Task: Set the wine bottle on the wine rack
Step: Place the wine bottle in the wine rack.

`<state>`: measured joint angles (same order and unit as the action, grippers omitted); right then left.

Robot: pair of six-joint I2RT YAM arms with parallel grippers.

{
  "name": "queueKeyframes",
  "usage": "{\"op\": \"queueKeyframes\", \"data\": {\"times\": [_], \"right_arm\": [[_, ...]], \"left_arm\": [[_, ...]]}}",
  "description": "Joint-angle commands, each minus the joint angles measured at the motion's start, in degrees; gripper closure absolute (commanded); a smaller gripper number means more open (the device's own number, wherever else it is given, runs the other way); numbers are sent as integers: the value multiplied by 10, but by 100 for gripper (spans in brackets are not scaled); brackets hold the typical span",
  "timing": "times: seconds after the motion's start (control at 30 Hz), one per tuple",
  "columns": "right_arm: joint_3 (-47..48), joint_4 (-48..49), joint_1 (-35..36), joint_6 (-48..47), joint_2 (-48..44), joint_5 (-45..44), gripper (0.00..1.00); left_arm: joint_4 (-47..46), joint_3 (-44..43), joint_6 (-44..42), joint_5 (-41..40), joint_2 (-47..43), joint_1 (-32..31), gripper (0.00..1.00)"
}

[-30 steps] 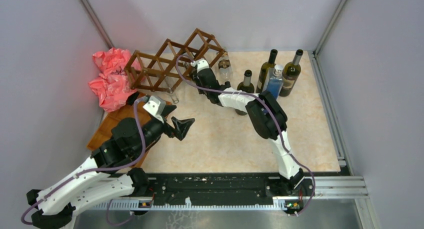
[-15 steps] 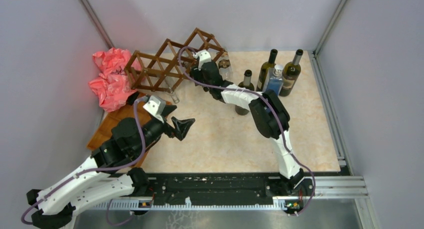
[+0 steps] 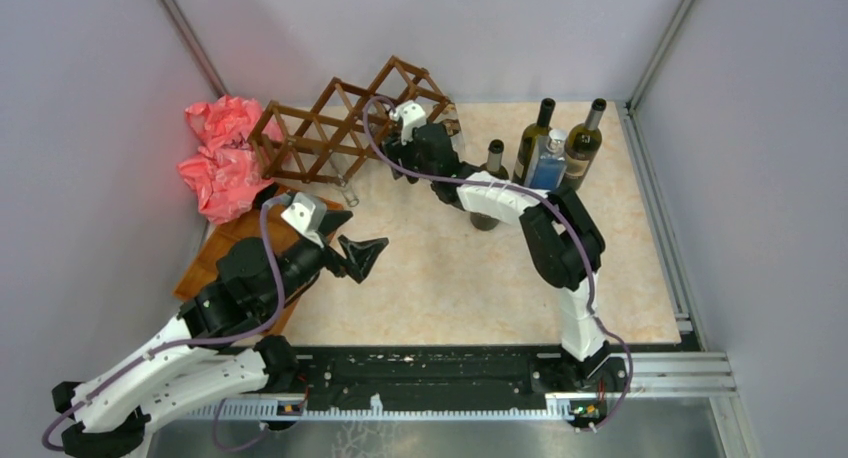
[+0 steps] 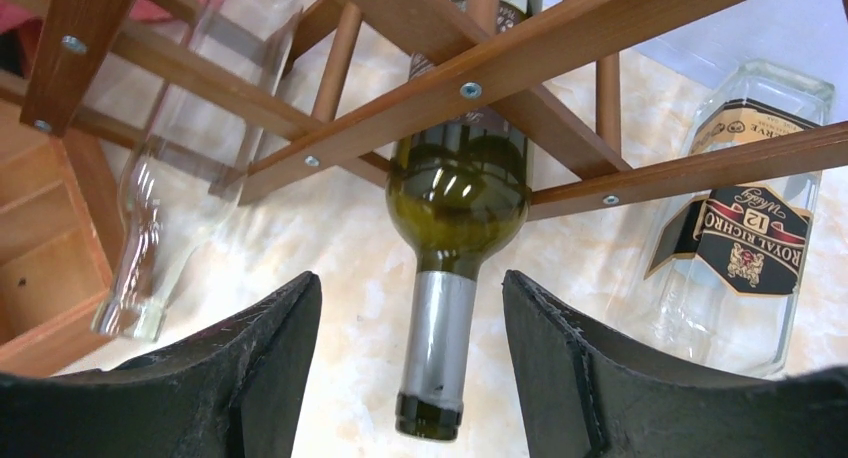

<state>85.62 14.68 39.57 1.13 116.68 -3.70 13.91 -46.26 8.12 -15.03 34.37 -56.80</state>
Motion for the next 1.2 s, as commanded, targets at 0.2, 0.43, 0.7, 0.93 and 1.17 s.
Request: {"op": "queueKeyframes", "data": {"times": [0.2,0.43,0.7,0.93,1.17], "right_arm": [[-51,-21,0,-96,-100,103,35],[-68,-79,0,-155,-137,195,37],[-85,-128,-1,-211,-164,239,38],[-101,-193,0,-283,-193,294,38],[-121,-235,0,-356,-205,331,37]], "left_arm": [[-29,0,7,14,-20,1,1],[-32,8,10,19,-33,1,1],[-34,20,18,28,-46,2,1],[-42,34,22,32,-61,2,1],[-45,42,24,32,-68,1,1]]}}
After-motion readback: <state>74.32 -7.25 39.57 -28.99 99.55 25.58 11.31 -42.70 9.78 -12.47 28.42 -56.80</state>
